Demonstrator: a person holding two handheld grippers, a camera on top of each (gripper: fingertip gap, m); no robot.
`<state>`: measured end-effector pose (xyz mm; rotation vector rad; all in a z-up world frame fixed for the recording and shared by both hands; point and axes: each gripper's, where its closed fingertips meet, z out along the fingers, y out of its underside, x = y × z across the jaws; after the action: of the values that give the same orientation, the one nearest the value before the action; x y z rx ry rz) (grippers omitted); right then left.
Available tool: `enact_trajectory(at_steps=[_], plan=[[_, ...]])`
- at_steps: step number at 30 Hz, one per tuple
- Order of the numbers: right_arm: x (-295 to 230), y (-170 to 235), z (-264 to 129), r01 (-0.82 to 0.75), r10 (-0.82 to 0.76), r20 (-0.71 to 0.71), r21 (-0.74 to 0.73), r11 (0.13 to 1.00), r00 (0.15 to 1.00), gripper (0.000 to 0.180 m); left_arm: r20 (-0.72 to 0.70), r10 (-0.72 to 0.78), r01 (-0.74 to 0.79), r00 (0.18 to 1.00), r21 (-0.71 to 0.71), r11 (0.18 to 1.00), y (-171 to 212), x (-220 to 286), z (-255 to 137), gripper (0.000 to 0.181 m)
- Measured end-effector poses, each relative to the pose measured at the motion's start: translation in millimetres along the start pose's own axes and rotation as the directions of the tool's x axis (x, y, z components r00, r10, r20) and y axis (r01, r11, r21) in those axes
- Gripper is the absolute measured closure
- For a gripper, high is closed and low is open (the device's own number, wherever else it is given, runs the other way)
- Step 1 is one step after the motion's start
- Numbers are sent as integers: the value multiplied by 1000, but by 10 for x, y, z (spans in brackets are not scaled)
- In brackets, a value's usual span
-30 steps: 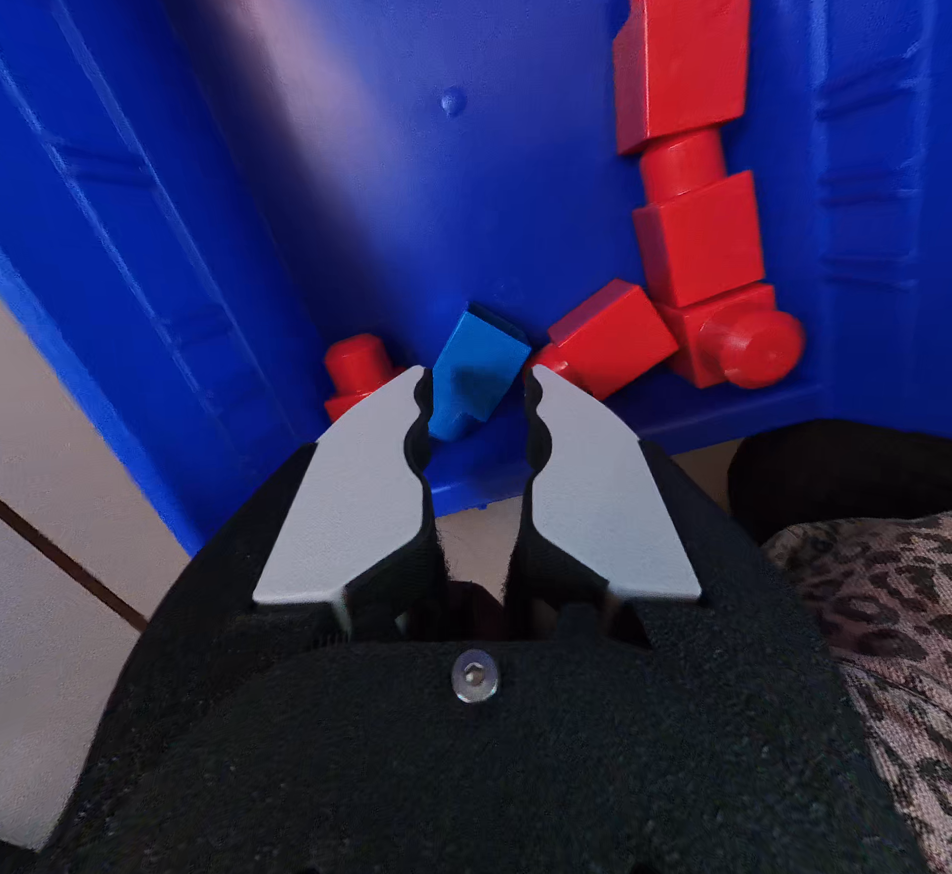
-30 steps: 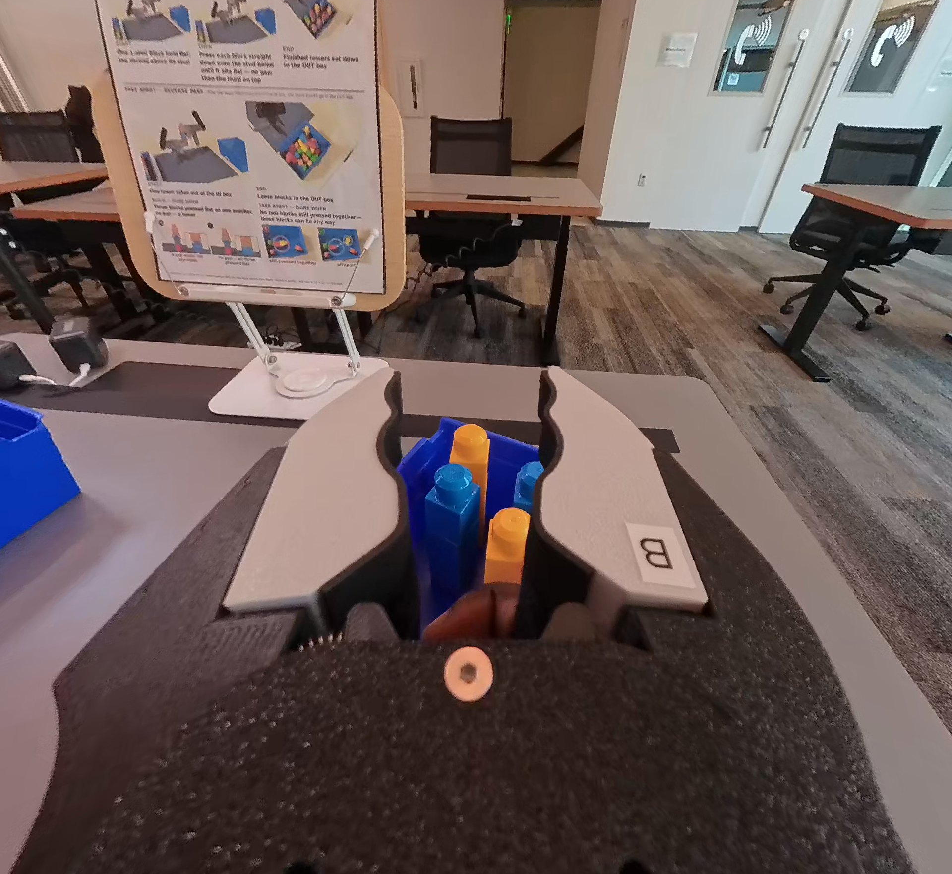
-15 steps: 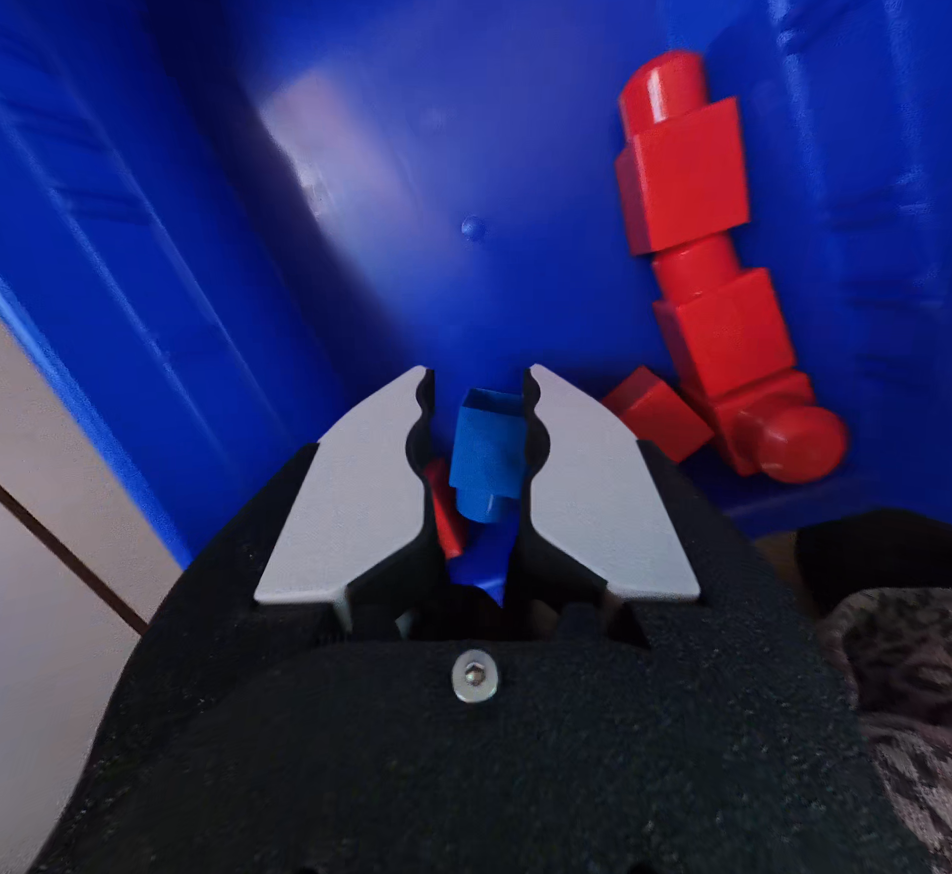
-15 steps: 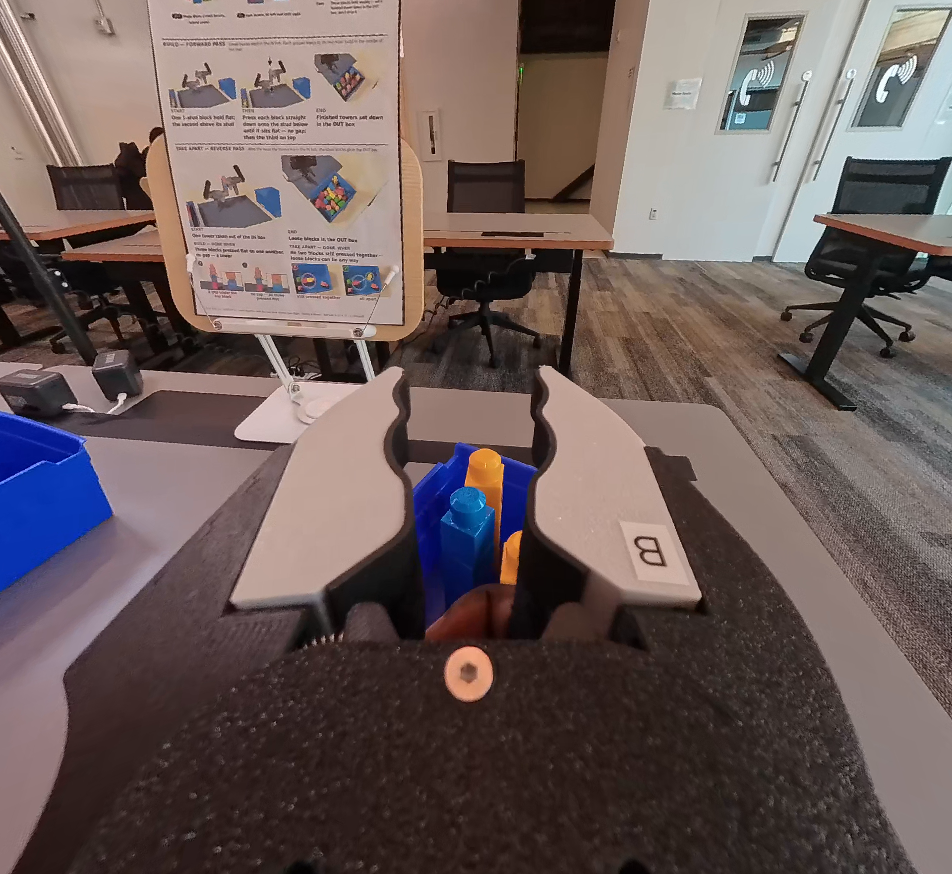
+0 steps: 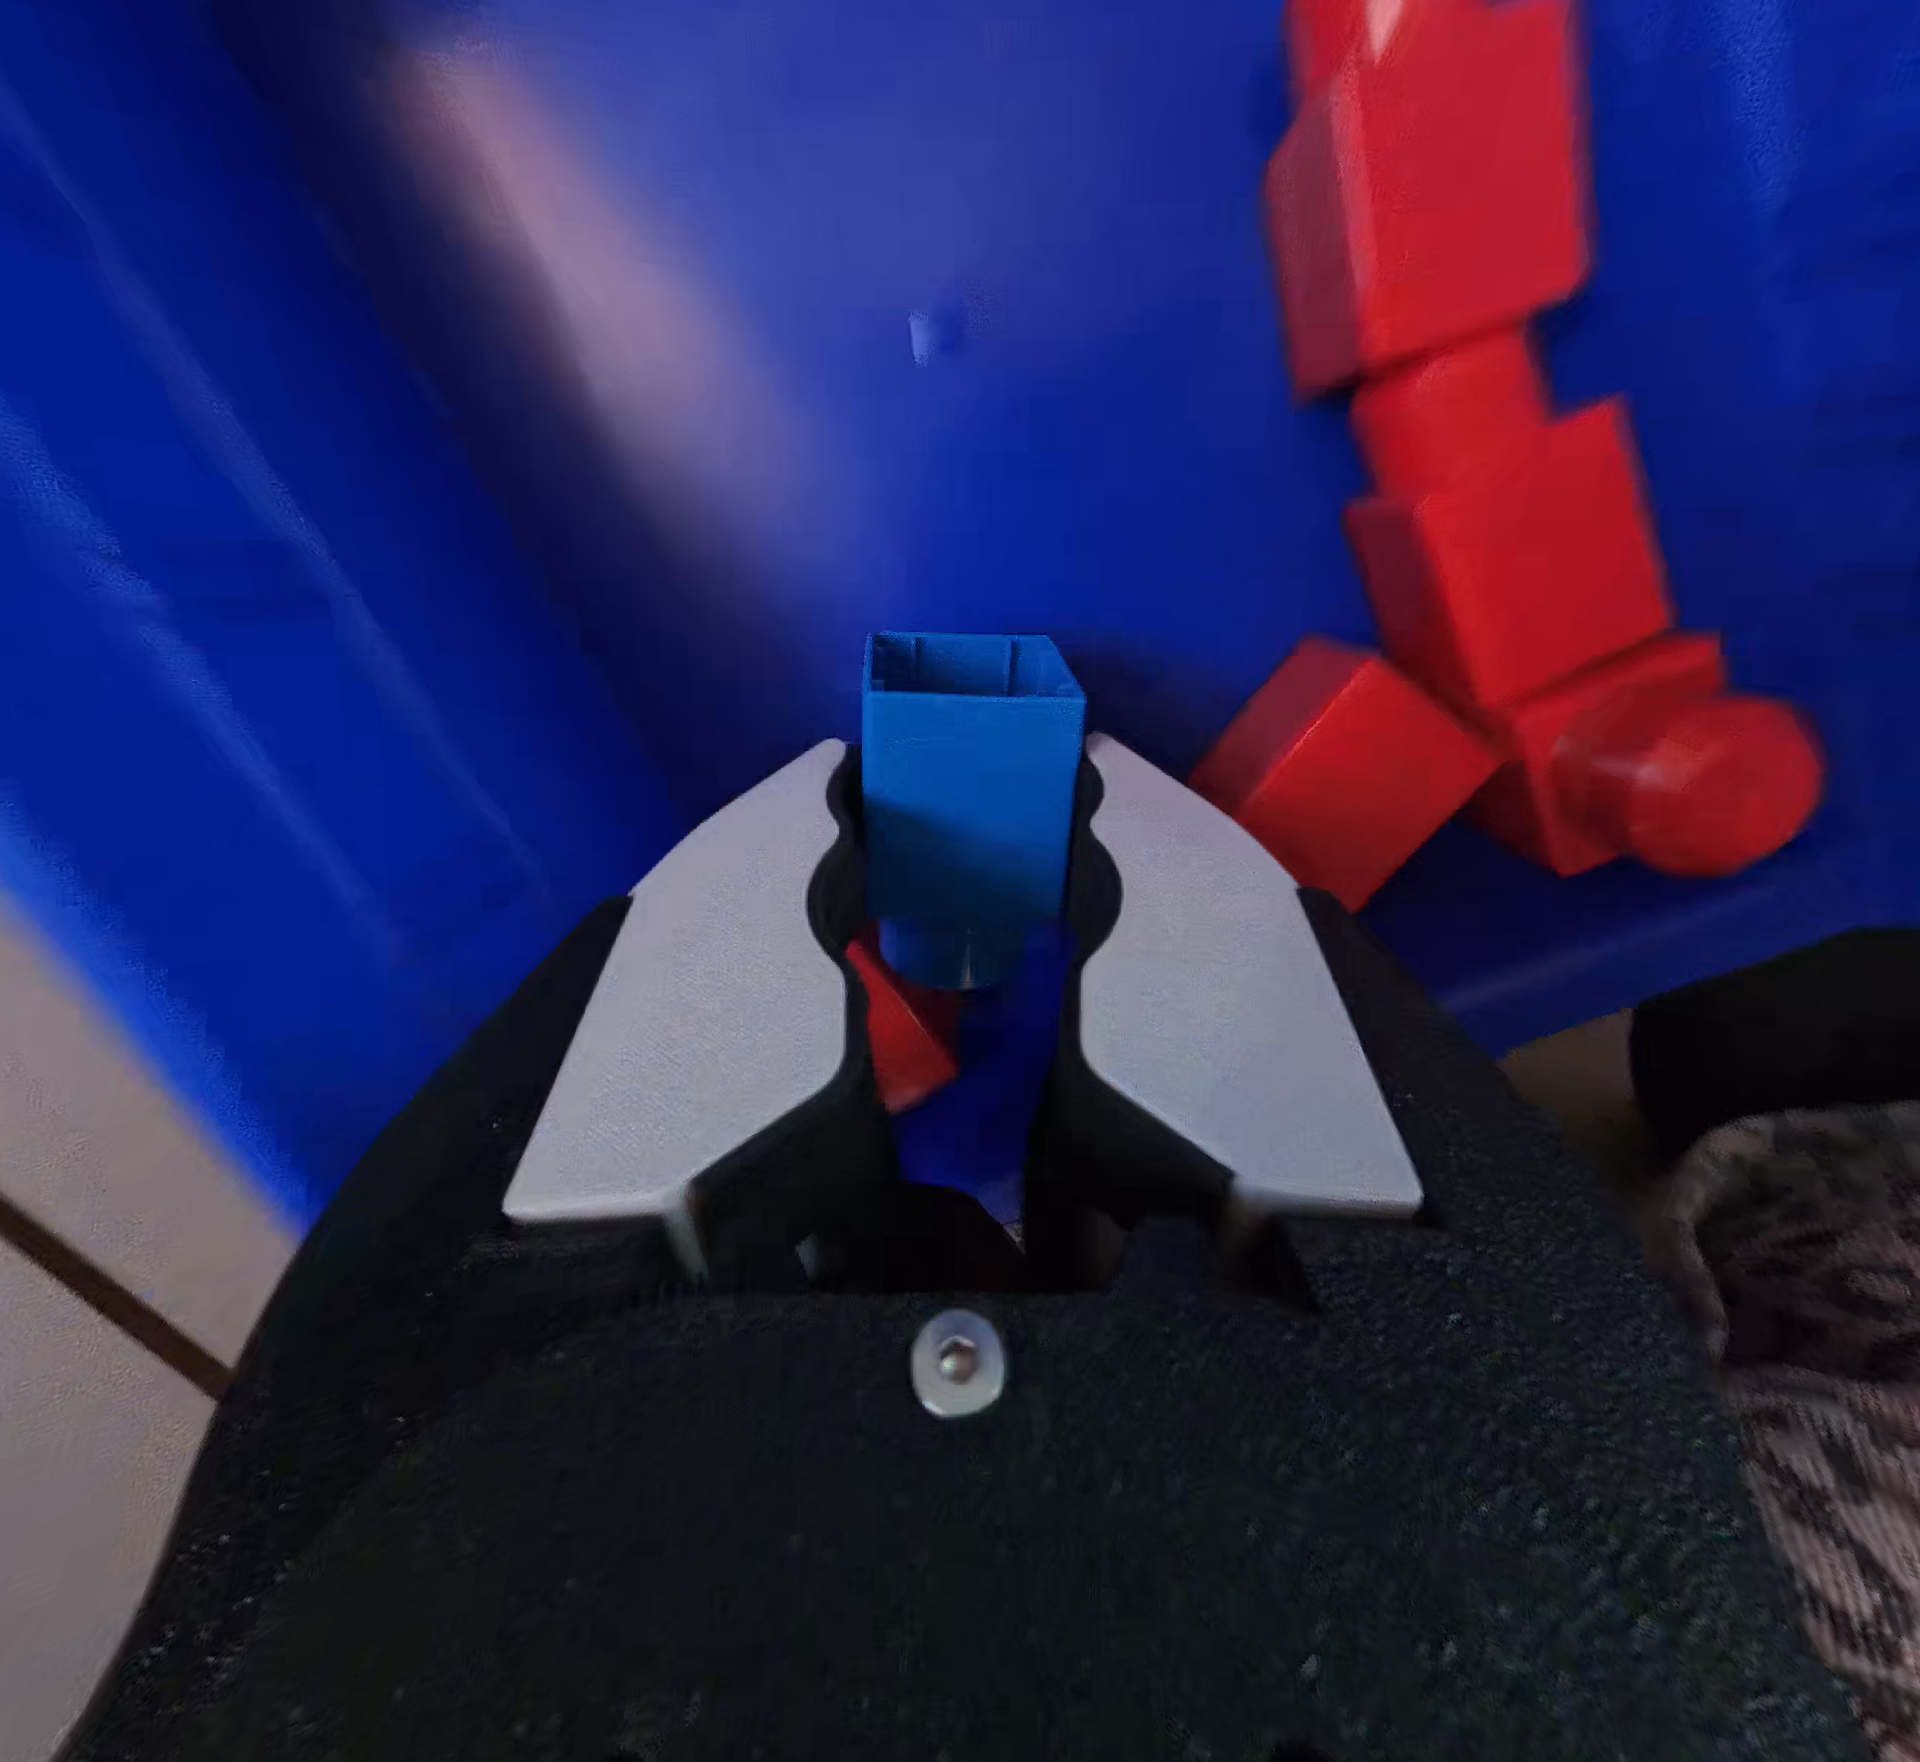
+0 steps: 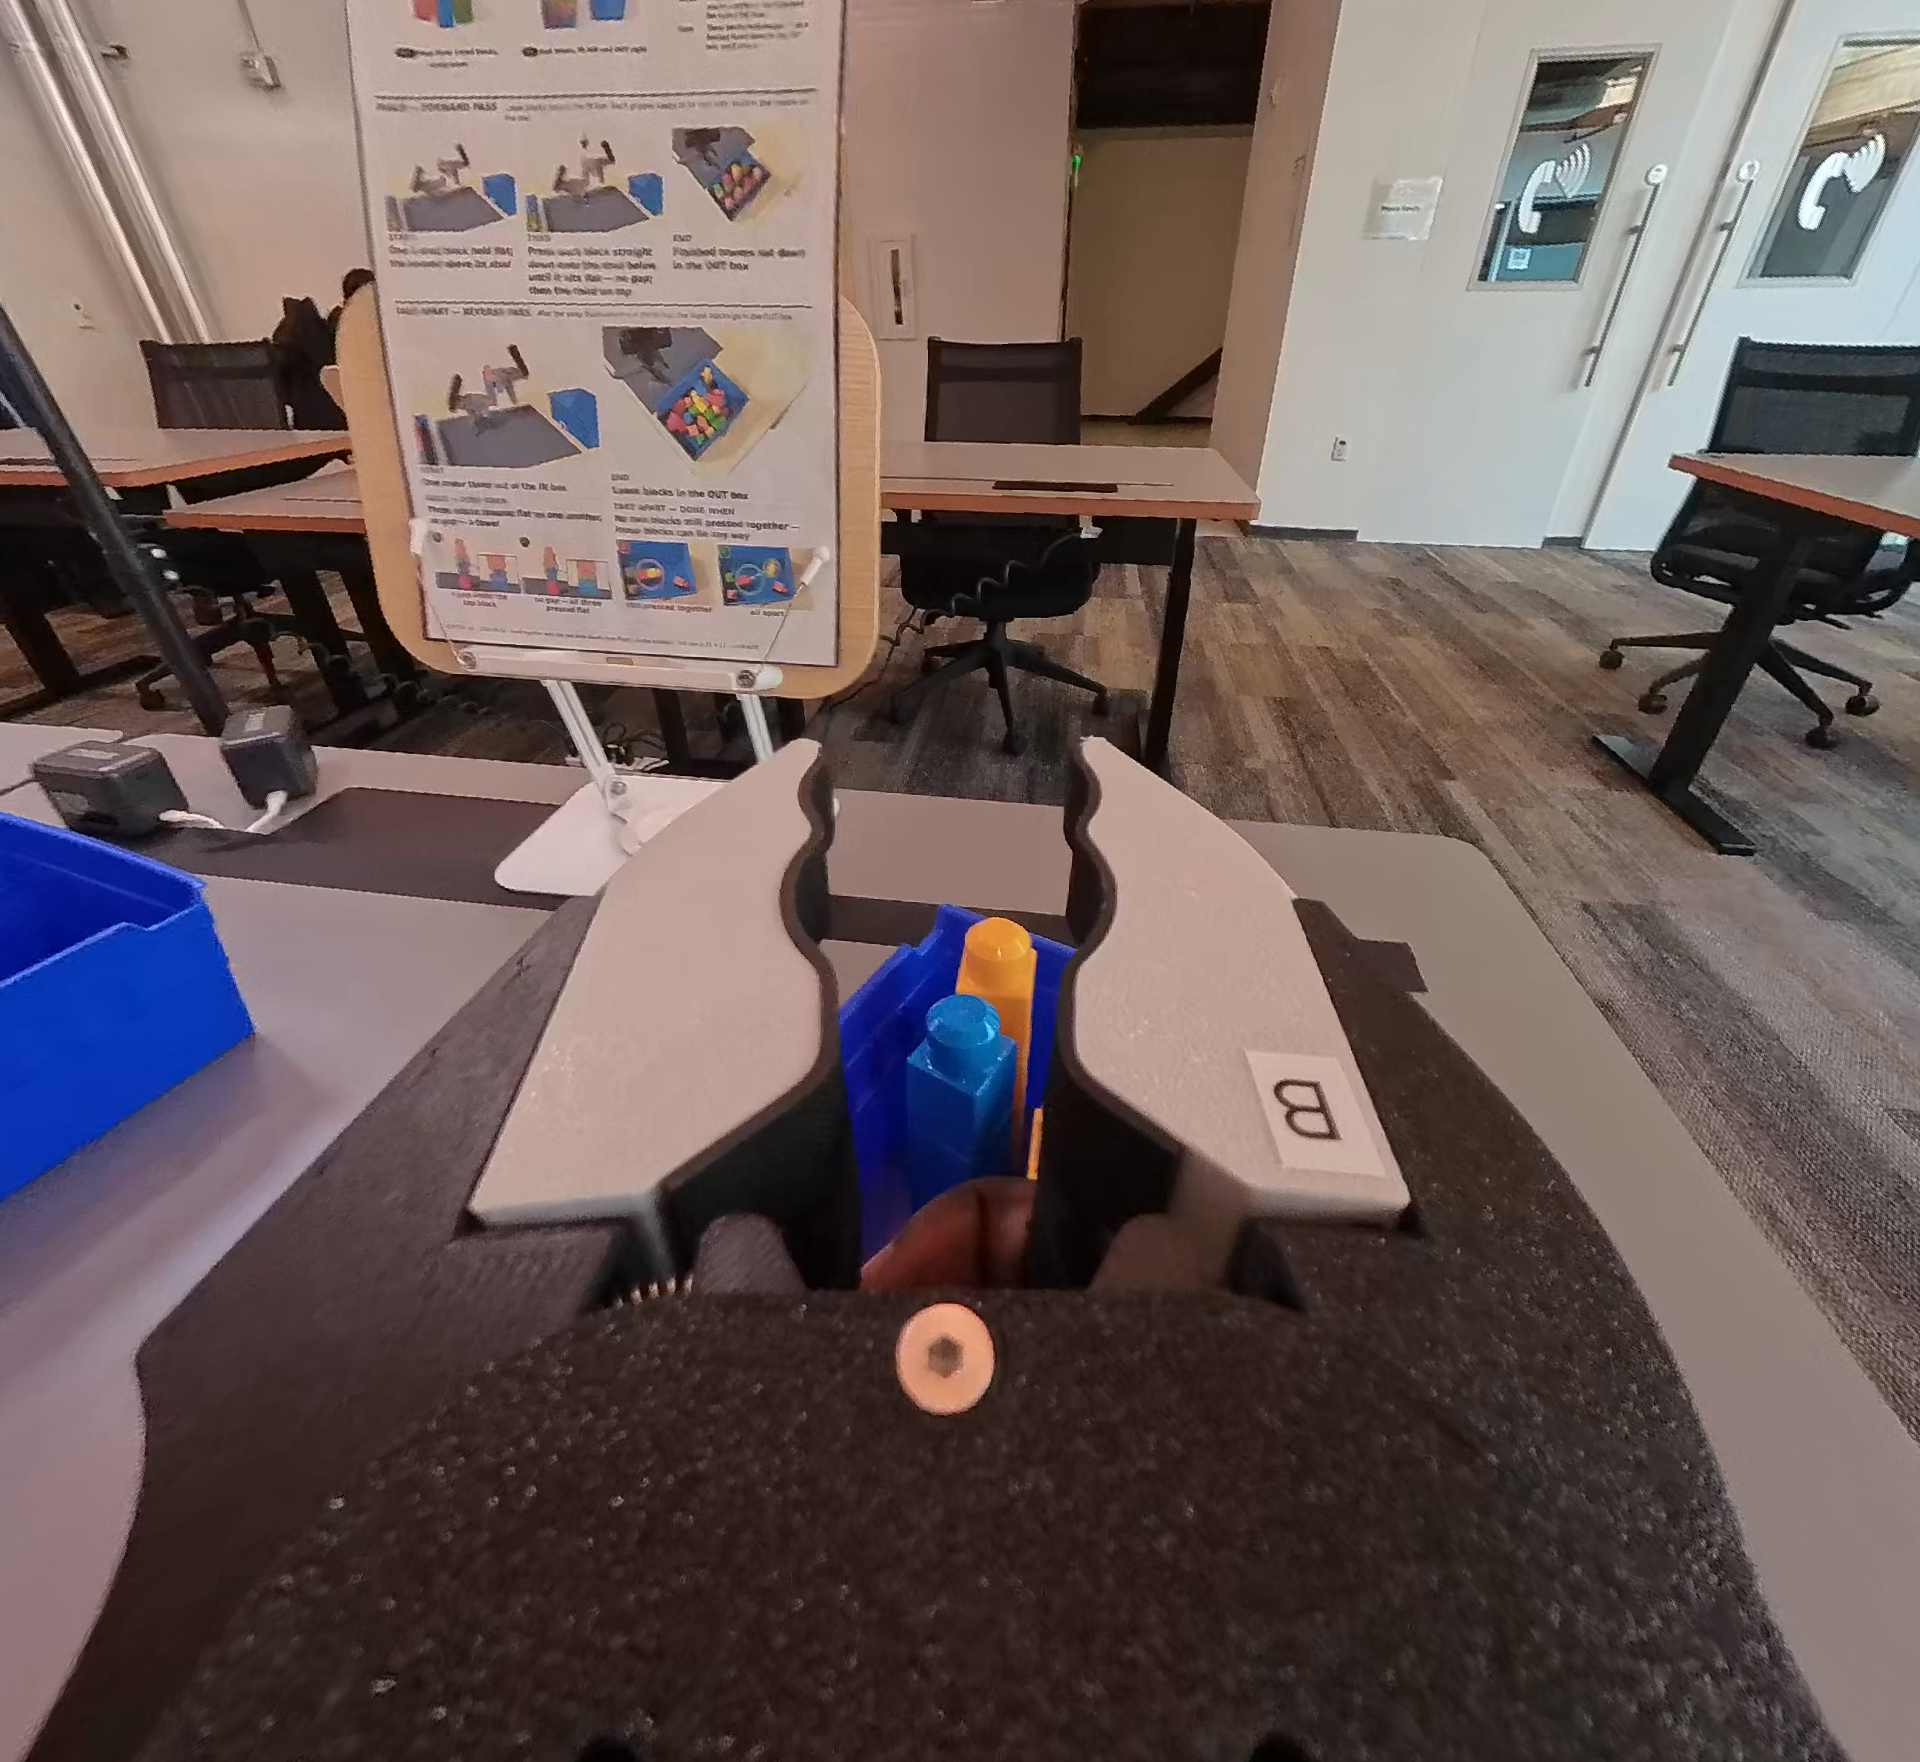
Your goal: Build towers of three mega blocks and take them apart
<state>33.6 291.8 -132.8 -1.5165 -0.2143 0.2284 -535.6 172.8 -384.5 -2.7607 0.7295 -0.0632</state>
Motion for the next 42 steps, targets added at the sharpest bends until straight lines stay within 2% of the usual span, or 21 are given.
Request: enact_trajectory(at_steps=[2, 3, 5, 7, 8, 9, 10, 12, 15, 18, 21, 25, 27, 29, 31, 33, 35, 36, 37, 39, 42], plan=[[-136, -60, 14, 3, -4, 60, 26, 1000, 998, 138, 127, 87, -121, 988, 285, 951, -495, -52, -320, 143], [-251, -101, 24, 6, -10, 110, 43, 999, 994, 139, 199, 100, -180, 975, 439, 880, -775, -54, -549, 143], [-570, -196, 43, 15, -35, 241, 86, 996, 970, 139, 236, 31, -204, 971, 760, 617, -1338, 48, -1163, 144], [-972, -300, 39, 18, -72, 394, 140, 990, 916, 137, -4, 0, 4, 1000, 976, 218, -1747, 292, -1899, 143], [-1185, -356, 24, 17, -98, 466, 173, 985, 879, 136, -196, 56, 195, 979, 981, 16, -1859, 414, -2247, 144], [-1397, -411, 5, 17, -129, 527, 212, 977, 840, 135, -379, 176, 404, 909, 905, -137, -1915, 538, -2535, 145], [-1599, -465, -16, 21, -167, 570, 254, 967, 804, 134, -517, 321, 593, 793, 775, -218, -1941, 652, -2745, 145], [-1974, -561, -42, 47, -269, 601, 358, 933, 753, 130, -676, 517, 841, 525, 504, -196, -2040, 847, -2910, 144], [-2524, -632, -78, 110, -442, 557, 529, 842, 703, 126, -730, 647, 965, 221, 260, -36, -2254, 1272, -2936, 144], [-2937, -561, -35, 240, -576, 451, 606, 759, 682, 122, -765, 636, 982, 96, 178, 66, -2448, 1681, -2837, 144], [-3063, -527, 40, 347, -647, 319, 639, 687, 693, 125, -765, 645, 976, 2, 141, 165, -2509, 1959, -2822, 145], [-3074, -579, 11, 377, -673, 220, 688, 620, 706, 133, -782, 623, 962, -19, 155, 224, -2564, 2173, -2771, 145], [-3051, -592, -14, 384, -681, 198, 701, 601, 705, 148, -781, 623, 954, -35, 160, 254, -2573, 2252, -2769, 145], [-3014, -589, -46, 380, -690, 222, 700, 605, 689, 148, -781, 624, 928, 0, 233, 291, -2572, 2324, -2761, 145], [-2968, -592, -102, 310, -654, 341, 673, 671, 675, 148, -735, 658, 846, 161, 446, 292, -2533, 2401, -2744, 141], [-2913, -561, -161, 227, -583, 502, 601, 766, 639, 148, -551, 698, 643, 457, 747, 169, -2463, 2417, -2677, 129], [-2823, -406, -143, 217, -468, 658, 429, 877, 590, 148, -140, 589, 180, 796, 984, -10, -2452, 2321, -2446, 126], [-2762, -320, -121, 228, -417, 701, 352, 908, 579, 148, 121, 488, -107, 864, 993, -55, -2443, 2227, -2323, 126], [-2706, -242, -100, 234, -368, 733, 285, 930, 572, 148, 359, 409, -369, 839, 928, -57, -2417, 2143, -2213, 128], [-2629, -78, -57, 230, -244, 793, 134, 964, 559, 148, 635, 390, -689, 667, 724, 0, -2342, 2105, -1986, 127], [-2567, 28, 49, 187, -102, 803, -12, 982, 587, 148, 807, 320, -858, 496, 513, 37, -2442, 2159, -1904, 126]])
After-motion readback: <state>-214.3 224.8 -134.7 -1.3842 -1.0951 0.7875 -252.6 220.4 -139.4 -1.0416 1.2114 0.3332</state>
